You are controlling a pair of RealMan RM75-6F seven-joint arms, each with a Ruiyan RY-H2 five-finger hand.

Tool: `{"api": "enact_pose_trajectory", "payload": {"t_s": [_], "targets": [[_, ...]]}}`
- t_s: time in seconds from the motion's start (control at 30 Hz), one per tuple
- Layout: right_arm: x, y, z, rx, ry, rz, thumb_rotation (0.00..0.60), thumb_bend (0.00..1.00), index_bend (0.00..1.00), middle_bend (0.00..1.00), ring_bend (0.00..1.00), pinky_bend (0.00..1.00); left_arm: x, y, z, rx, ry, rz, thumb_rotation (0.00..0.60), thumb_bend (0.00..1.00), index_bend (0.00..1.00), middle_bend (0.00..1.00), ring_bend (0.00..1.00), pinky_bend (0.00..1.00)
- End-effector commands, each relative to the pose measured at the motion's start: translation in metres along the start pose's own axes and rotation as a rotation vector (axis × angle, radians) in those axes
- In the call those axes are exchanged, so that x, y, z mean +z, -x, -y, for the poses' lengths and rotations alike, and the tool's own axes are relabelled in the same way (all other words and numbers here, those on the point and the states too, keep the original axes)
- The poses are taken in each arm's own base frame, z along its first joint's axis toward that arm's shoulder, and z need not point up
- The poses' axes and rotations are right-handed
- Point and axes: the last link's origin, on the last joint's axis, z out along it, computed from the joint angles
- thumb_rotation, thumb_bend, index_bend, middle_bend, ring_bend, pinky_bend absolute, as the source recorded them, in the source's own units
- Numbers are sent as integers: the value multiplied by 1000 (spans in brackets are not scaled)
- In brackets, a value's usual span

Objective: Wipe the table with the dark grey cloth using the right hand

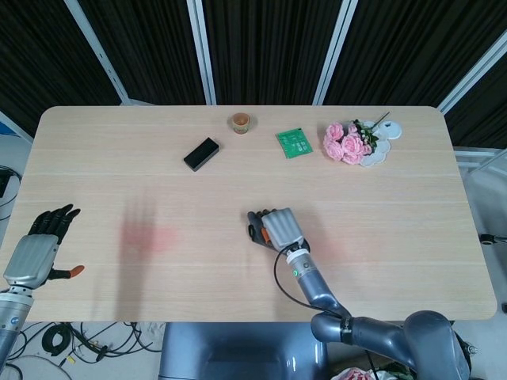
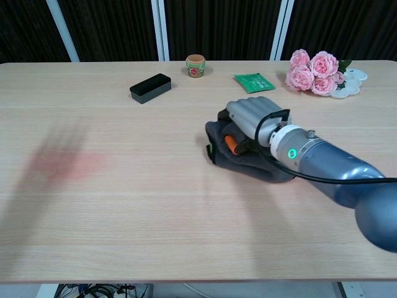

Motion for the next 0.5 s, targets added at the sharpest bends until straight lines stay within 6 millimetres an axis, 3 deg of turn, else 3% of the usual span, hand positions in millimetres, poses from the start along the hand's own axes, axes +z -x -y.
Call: {"api": "enact_pose_trajectory", "payload": {"t_s": [0.03,0.5], "targets": [[1,-5,-25,-11,67,-12,600,610,702,580,593,719,-1,1,-1,3,5,3,600,0,0,0,0,0],[-12,-28,-141,-47,350,-41,600,610,702,578,592,718,-8,2,-5,5,19,8,600,0,0,0,0,0]]}}
